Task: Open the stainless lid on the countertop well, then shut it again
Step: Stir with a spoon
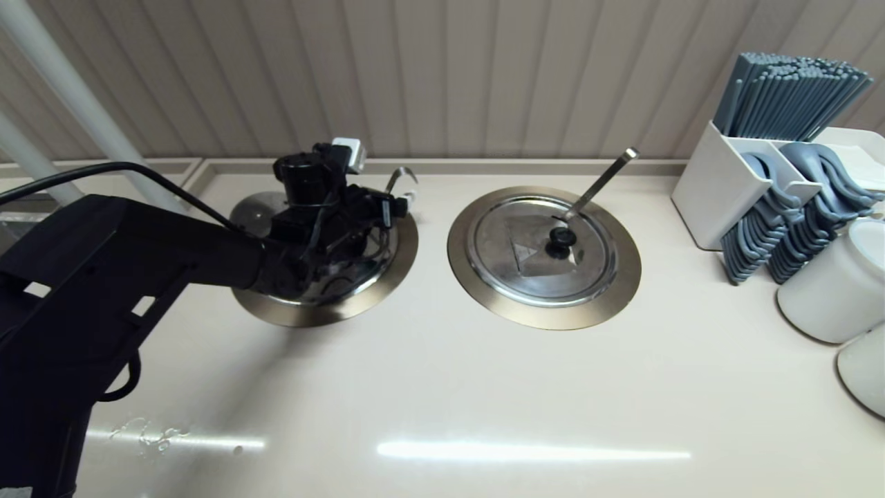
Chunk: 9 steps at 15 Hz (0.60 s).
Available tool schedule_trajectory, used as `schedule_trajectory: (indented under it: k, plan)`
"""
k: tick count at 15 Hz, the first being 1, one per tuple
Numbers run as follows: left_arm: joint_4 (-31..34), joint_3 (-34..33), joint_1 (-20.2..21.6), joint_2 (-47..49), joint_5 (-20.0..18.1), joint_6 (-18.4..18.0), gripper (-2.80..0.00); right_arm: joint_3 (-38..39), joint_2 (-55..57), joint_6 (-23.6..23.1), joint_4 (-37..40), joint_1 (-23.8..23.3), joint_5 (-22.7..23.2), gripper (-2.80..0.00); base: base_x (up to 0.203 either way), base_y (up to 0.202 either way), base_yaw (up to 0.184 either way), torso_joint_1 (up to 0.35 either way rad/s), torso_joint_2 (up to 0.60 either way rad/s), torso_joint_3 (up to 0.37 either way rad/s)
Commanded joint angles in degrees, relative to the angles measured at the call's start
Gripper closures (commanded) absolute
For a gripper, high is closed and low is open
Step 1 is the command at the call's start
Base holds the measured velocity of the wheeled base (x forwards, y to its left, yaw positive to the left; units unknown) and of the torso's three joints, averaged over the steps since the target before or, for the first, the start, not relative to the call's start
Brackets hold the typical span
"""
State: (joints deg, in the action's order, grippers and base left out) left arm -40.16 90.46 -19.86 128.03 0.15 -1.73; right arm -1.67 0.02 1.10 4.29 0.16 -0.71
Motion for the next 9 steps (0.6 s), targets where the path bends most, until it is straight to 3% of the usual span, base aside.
schedule_trajectory:
  k: [1,9]
  plan:
    - [-0.2,1.9,0.0,3.1,0.0,-0.3,-2.80,0.0,0.1,0.0,0.0,0.0,0.0,0.00,0.000,0.000,0.000,0.000,0.00,0.000]
    - [-0.1,7.1,0.0,5.5,0.1,-0.4,-2.80,0.0,0.1,0.0,0.0,0.0,0.0,0.00,0.000,0.000,0.000,0.005,0.00,0.000]
